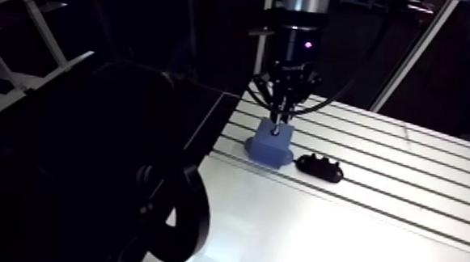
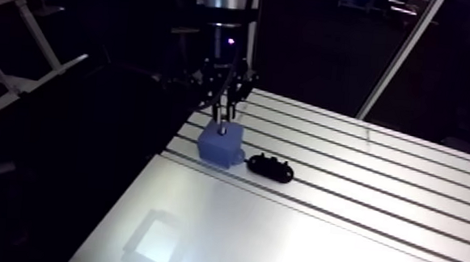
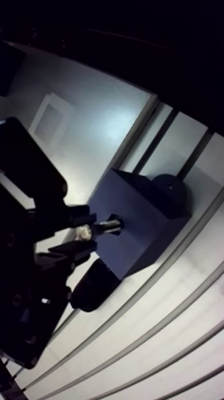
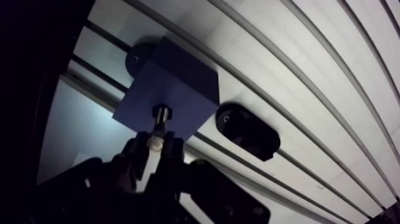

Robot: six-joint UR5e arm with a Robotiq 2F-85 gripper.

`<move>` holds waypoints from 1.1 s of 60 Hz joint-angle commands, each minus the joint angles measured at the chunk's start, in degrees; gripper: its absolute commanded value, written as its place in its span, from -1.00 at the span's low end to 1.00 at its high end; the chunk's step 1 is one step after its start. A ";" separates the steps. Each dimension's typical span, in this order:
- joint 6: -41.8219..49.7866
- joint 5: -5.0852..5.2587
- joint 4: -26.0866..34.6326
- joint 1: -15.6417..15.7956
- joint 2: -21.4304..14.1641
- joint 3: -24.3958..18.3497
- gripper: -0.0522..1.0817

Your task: Pick up the M10 bolt and insert it into the hex recess until seated.

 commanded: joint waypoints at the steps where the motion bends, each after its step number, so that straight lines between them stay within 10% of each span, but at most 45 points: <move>1: 0.08 0.10 -0.08 0.04 0.00 0.03 0.99; 66: 0.00 0.26 -1.05 -0.05 0.11 0.29 0.99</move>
